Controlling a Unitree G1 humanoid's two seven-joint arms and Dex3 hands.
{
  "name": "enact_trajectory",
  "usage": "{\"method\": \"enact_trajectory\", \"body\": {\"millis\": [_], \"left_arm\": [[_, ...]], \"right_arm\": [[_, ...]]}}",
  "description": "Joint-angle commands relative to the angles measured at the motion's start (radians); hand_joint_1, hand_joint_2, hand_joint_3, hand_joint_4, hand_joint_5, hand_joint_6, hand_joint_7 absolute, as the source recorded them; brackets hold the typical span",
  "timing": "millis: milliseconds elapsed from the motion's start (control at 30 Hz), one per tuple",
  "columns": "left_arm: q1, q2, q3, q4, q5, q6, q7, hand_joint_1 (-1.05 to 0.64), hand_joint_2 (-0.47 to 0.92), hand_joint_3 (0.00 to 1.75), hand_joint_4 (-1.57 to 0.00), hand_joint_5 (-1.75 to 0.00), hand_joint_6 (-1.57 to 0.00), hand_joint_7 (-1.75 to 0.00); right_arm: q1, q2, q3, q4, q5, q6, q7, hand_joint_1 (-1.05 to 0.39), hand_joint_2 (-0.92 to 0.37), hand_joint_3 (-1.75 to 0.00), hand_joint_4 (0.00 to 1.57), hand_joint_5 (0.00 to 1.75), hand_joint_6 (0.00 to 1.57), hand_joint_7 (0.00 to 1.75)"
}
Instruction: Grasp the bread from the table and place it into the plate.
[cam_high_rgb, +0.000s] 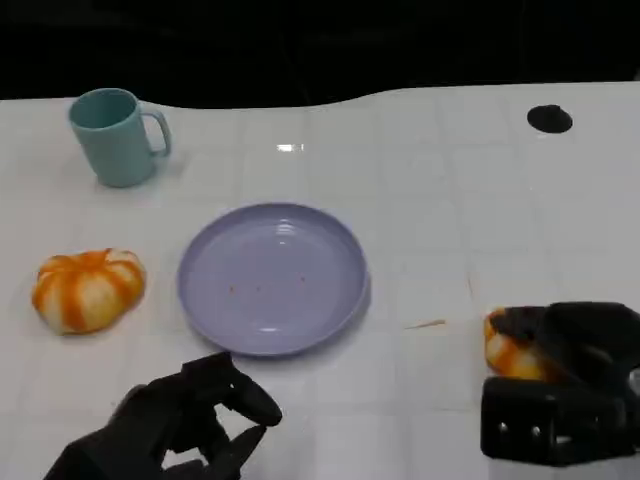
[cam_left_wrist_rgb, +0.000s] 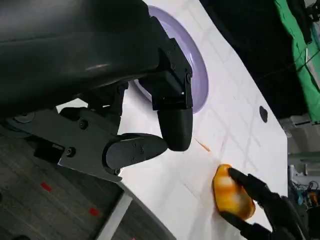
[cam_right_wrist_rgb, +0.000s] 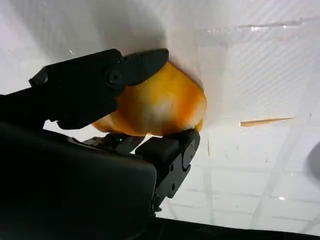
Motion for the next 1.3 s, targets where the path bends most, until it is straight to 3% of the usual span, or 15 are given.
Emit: {"method": "enact_trajectory", "body": {"millis": [33, 100, 133, 200, 233, 300, 333, 433, 467, 533, 567, 900, 1033, 1167, 1300], "left_arm": [[0.009, 0.006, 0.001, -0.017, 0.004, 0.008, 0.002, -0.26, 0.81, 0.64, -0.63, -1.75, -0.62, -1.3], [0.011, 0.005, 0.0, -0.021, 0.003, 0.01, 0.002, -0.26, 0.81, 0.64, -0.63, -1.75, -0.62, -1.29], [0.012, 0.003, 0.0, -0.024, -0.001, 0.014, 0.002, -0.26, 0.81, 0.64, -0.63, -1.75, -0.62, -1.29], [0.013, 0.0, 0.001, -0.027, -0.005, 0.018, 0.003, -0.26, 0.81, 0.64, -0.64, -1.75, -0.62, -1.3], [0.013, -0.001, 0.001, -0.028, -0.007, 0.02, 0.002, -0.26, 0.81, 0.64, -0.64, -1.75, -0.62, -1.3], [0.013, -0.003, 0.0, -0.029, -0.007, 0.023, 0.003, -0.26, 0.81, 0.65, -0.64, -1.75, -0.62, -1.29], [0.013, -0.003, -0.001, -0.031, -0.006, 0.026, 0.004, -0.26, 0.81, 0.65, -0.64, -1.75, -0.62, -1.3], [0.013, 0.0, -0.005, -0.039, 0.006, 0.03, 0.006, -0.26, 0.81, 0.65, -0.63, -1.75, -0.62, -1.29], [0.013, 0.001, -0.005, -0.04, 0.008, 0.029, 0.006, -0.26, 0.81, 0.64, -0.63, -1.75, -0.62, -1.29], [0.014, -0.002, -0.005, -0.038, 0.005, 0.025, 0.006, -0.26, 0.81, 0.64, -0.62, -1.75, -0.62, -1.29], [0.014, -0.004, -0.005, -0.038, 0.004, 0.026, 0.006, -0.26, 0.81, 0.64, -0.62, -1.75, -0.62, -1.29], [0.017, -0.004, -0.004, -0.044, 0.005, 0.032, 0.004, -0.24, 0.81, 0.64, -0.63, -1.75, -0.62, -1.29], [0.017, -0.002, -0.003, -0.044, 0.006, 0.031, 0.002, -0.23, 0.81, 0.65, -0.63, -1.75, -0.62, -1.29], [0.014, -0.002, -0.003, -0.041, 0.006, 0.031, 0.002, -0.22, 0.8, 0.66, -0.63, -1.75, -0.62, -1.3], [0.014, -0.002, -0.006, -0.036, 0.011, 0.027, 0.003, -0.21, 0.8, 0.66, -0.63, -1.75, -0.62, -1.29]], "right_arm": [[-0.034, 0.017, 0.006, 0.088, 0.021, 0.035, -0.065, -0.39, -0.92, -0.14, 0.7, 0.18, 0.79, 0.09], [-0.039, 0.027, 0.0, 0.113, 0.031, 0.013, -0.151, -0.36, -0.92, -0.11, 0.84, 0.23, 0.9, 0.11], [-0.041, 0.027, 0.001, 0.13, 0.032, -0.009, -0.206, -0.32, -0.92, -0.07, 0.92, 0.45, 1.02, 0.09], [-0.046, 0.022, 0.003, 0.156, 0.037, -0.049, -0.293, -0.27, -0.92, -0.03, 0.9, 0.8, 1.14, 0.05], [-0.05, 0.021, 0.003, 0.17, 0.042, -0.069, -0.332, -0.22, -0.92, -0.03, 0.89, 1.06, 1.21, 0.06], [-0.056, 0.017, 0.002, 0.192, 0.054, -0.11, -0.388, -0.17, -0.92, -0.05, 0.83, 1.55, 1.27, 0.17], [-0.058, 0.015, 0.003, 0.197, 0.058, -0.125, -0.41, -0.16, -0.91, -0.1, 0.85, 1.67, 1.21, 0.37], [-0.061, 0.01, 0.004, 0.207, 0.066, -0.171, -0.468, -0.17, -0.83, -0.27, 0.88, 1.74, 0.96, 0.94], [-0.061, 0.011, 0.002, 0.21, 0.076, -0.189, -0.487, -0.15, -0.74, -0.47, 0.9, 1.74, 0.86, 1.25], [-0.06, 0.016, -0.003, 0.217, 0.097, -0.226, -0.527, -0.14, -0.54, -0.87, 0.92, 1.75, 0.79, 1.48], [-0.061, 0.018, -0.005, 0.219, 0.106, -0.238, -0.54, -0.13, -0.51, -0.94, 0.93, 1.75, 0.79, 1.52], [-0.055, 0.028, 0.0, 0.187, 0.127, -0.353, -0.673, -0.13, -0.32, -1.24, 0.96, 1.75, 0.74, 1.69], [-0.056, 0.039, 0.002, 0.16, 0.147, -0.4, -0.684, -0.13, -0.33, -1.23, 0.96, 1.75, 0.7, 1.74], [-0.065, 0.06, 0.007, 0.154, 0.161, -0.434, -0.68, -0.13, -0.3, -1.22, 0.96, 1.75, 0.78, 1.59], [-0.081, 0.104, 0.017, 0.144, 0.197, -0.457, -0.645, -0.13, -0.23, -1.35, 1.0, 1.75, 0.87, 1.47]]}}
